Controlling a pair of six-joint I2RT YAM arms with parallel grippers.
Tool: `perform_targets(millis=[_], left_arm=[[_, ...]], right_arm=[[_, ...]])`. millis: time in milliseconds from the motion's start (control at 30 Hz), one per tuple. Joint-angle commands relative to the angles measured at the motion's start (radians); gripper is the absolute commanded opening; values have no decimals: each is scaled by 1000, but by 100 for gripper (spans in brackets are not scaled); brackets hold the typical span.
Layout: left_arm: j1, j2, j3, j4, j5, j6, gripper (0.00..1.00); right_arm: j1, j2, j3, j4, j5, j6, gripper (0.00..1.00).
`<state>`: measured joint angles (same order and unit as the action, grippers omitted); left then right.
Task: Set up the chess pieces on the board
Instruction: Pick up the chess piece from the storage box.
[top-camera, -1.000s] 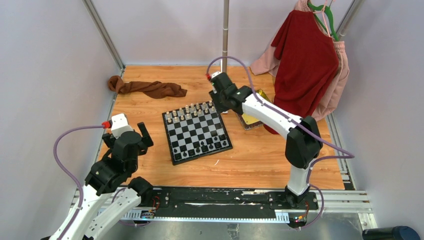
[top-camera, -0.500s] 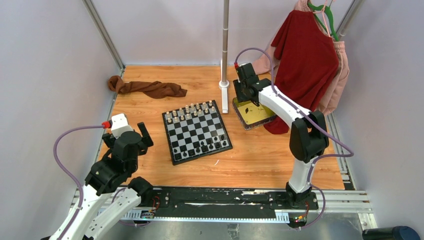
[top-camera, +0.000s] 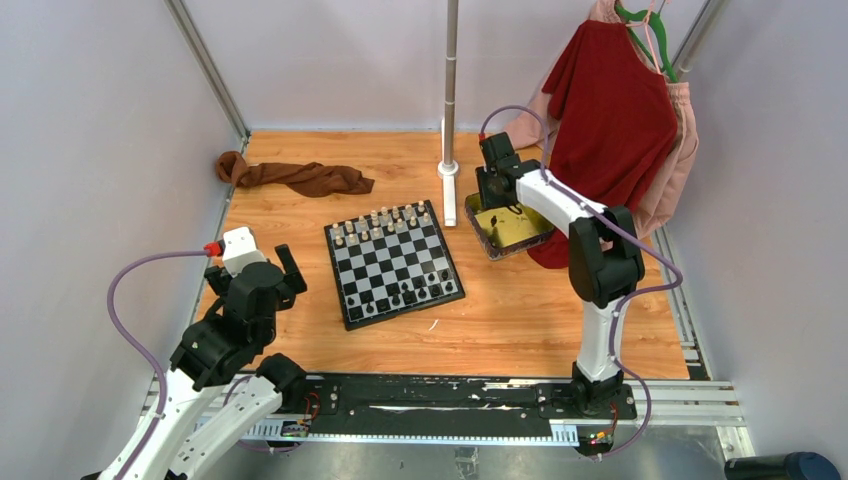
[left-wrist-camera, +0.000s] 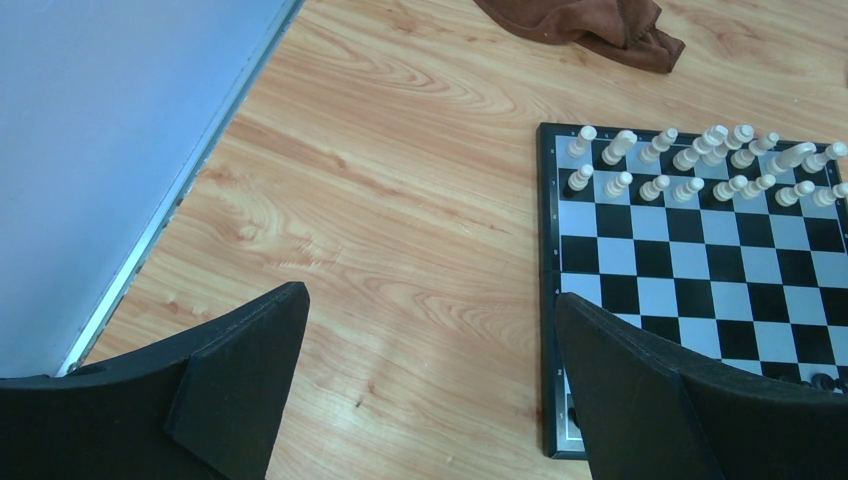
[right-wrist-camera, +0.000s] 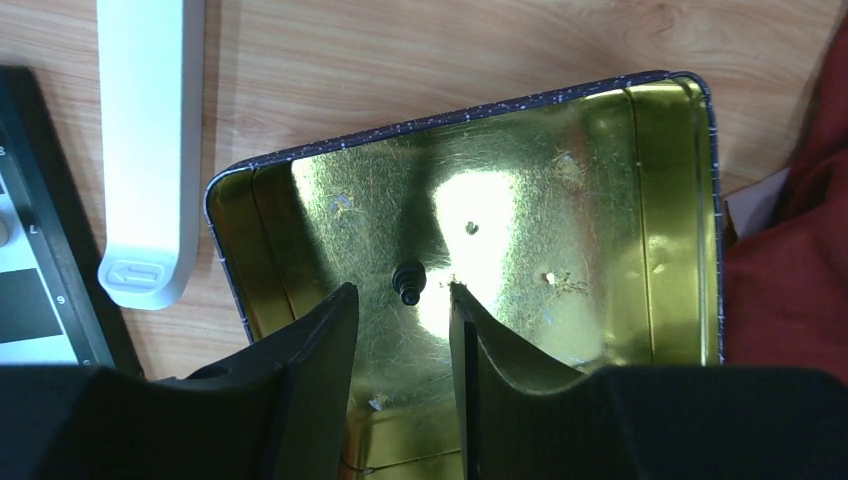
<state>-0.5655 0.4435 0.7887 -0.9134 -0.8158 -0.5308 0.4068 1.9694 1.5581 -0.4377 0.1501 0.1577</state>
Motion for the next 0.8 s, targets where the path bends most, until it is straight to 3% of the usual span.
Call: perform_targets(millis=[0, 767], left_arm=[[-7, 2, -6, 15, -22, 0, 100], [-7, -2, -6, 18, -17, 2, 100]], right_arm=[[-20, 40, 1, 6, -25, 22, 42], [-32, 83, -17, -21, -44, 56, 32]])
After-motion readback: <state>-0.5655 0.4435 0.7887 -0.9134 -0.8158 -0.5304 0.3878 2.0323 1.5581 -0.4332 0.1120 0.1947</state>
